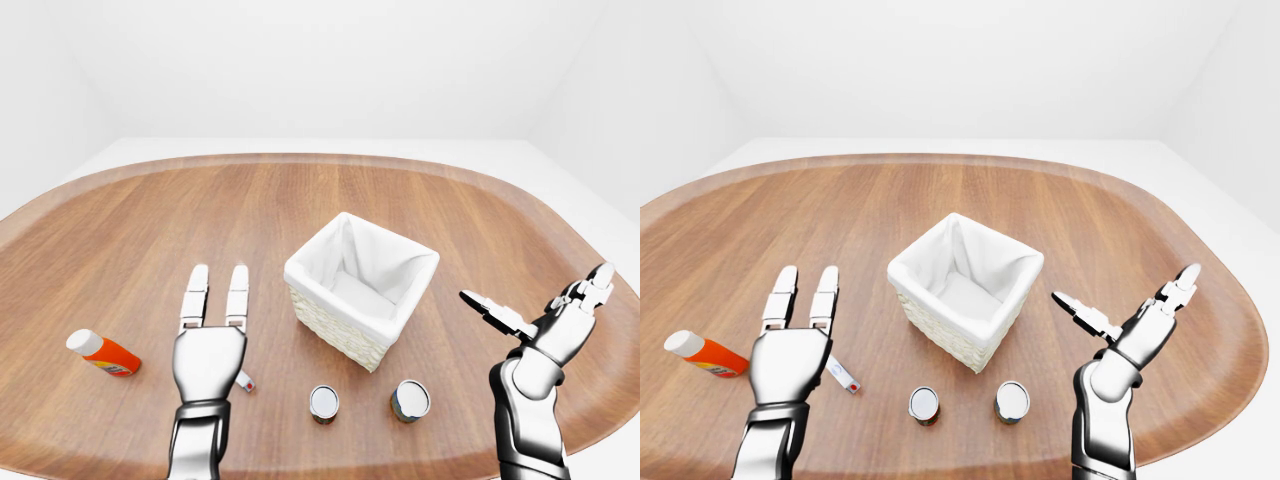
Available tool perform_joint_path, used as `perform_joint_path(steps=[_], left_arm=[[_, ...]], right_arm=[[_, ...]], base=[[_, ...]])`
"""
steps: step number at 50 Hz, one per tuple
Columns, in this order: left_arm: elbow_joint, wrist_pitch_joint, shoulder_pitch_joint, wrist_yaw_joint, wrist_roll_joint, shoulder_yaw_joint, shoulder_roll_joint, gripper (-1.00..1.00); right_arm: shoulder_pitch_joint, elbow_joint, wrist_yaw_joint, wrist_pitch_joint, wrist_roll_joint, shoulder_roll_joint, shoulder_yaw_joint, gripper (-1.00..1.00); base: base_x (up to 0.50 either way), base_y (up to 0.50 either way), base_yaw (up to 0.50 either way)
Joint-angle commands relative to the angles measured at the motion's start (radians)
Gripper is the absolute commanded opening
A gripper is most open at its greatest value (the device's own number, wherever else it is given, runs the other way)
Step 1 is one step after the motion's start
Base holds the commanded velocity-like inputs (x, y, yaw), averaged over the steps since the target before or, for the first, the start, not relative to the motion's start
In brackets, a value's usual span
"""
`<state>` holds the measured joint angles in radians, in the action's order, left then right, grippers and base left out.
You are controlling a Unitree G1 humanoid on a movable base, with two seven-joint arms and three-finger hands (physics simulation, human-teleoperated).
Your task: Pick up the alphabet soup and the cream cheese box, and put them in the basket.
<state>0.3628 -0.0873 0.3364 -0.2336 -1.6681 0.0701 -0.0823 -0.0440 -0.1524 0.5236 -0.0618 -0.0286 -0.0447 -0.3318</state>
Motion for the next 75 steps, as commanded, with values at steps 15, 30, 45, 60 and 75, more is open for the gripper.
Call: perform_joint_path(steps=[15,30,45,60,75], left_arm=[[-0.144,0.0,0.083,-0.096,0.0,0.04,-0.044,1.0],[-0.192,0.0,0.111,-0.101,-0.011,0.041,-0.067,1.0],[-0.4,0.0,0.069,-0.186,-0.007,0.078,-0.082,1.0],[-0.481,0.0,0.072,-0.242,0.052,0.092,-0.106,1.0],[-0.639,0.0,0.006,-0.284,0.132,0.084,-0.113,1.0]], right_arm=[[0.002,0.006,0.0,-0.005,-0.003,-0.001,0.001,1.0],[0.003,0.009,0.0,-0.005,-0.003,-0.001,-0.001,1.0],[0.002,0.009,0.0,-0.006,-0.004,0.0,0.001,1.0],[0.002,0.015,0.0,-0.012,-0.007,-0.001,0.001,1.0],[-0.001,0.002,0.0,-0.001,-0.009,0.0,0.002,1.0]], base=[[0.0,0.0,0.0],[0.0,0.0,0.0],[0.0,0.0,0.0],[0.0,0.0,0.0],[0.0,0.0,0.0]])
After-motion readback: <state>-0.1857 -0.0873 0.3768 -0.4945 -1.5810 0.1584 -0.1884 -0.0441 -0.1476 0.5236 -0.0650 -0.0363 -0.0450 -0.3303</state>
